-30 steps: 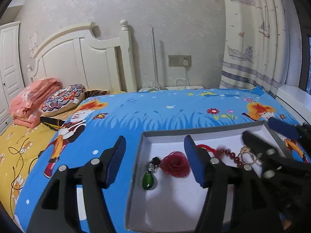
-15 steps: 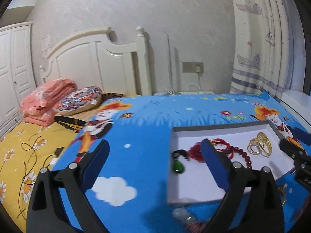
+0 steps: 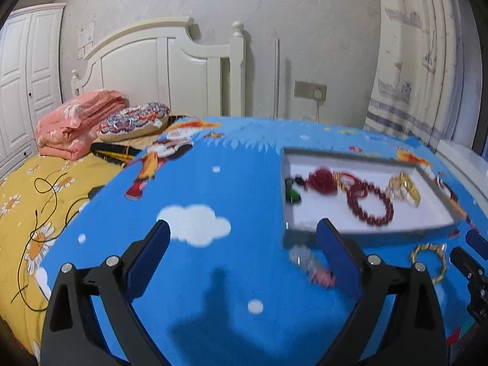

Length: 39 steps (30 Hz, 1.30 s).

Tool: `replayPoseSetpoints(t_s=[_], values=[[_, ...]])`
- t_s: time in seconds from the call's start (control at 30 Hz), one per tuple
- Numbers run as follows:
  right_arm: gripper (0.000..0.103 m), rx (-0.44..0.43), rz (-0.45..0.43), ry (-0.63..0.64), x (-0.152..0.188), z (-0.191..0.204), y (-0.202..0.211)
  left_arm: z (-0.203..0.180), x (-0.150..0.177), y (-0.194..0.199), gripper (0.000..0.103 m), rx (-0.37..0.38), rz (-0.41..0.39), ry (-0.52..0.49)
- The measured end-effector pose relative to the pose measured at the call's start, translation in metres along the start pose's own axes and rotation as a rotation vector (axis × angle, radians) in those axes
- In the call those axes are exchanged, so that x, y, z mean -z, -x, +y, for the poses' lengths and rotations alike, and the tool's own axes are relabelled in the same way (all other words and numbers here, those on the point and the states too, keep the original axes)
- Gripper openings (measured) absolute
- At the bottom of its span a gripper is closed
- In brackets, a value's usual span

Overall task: Organize jewelry
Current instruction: 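Move the right tool to the gold bamboo-link bangle and close on it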

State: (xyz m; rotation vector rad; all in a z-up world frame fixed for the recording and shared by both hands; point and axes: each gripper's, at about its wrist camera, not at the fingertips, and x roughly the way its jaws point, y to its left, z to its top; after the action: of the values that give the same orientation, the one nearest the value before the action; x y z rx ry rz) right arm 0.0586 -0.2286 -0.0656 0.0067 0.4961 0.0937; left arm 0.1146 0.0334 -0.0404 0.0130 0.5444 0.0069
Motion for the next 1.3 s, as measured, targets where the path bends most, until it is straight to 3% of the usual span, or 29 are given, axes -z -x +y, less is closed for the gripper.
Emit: replayPoseSetpoints(t_s=[0.2, 0.7, 0.83, 1.0, 1.2, 1.3], values=[[0.059, -0.021, 0.028, 0.028, 0.008, 0.012, -0.003, -0.009, 0.018, -0.006, 0.094, 0.019, 0.044, -0.022], [0.056, -0.043, 0.116, 0.096, 0.012, 0.037, -0.036, -0.009, 0.022, -0.019, 0.094, 0.035, 0.089, -0.002], [0.043, -0.081, 0.113, 0.096, 0.015, 0.038, -0.034, -0.010, 0.024, -0.021, 0.094, 0.035, 0.097, -0.001], [0.040, -0.088, 0.107, 0.090, 0.017, 0.038, -0.032, -0.012, 0.023, -0.020, 0.094, 0.029, 0.094, -0.007], [0.011, -0.100, 0.093, 0.140, 0.020, 0.051, -0.027, -0.012, 0.021, -0.021, 0.094, 0.025, 0.093, -0.009], [0.011, -0.081, 0.084, 0.171, 0.021, 0.057, -0.025, -0.012, 0.022, -0.022, 0.094, 0.022, 0.096, -0.008]])
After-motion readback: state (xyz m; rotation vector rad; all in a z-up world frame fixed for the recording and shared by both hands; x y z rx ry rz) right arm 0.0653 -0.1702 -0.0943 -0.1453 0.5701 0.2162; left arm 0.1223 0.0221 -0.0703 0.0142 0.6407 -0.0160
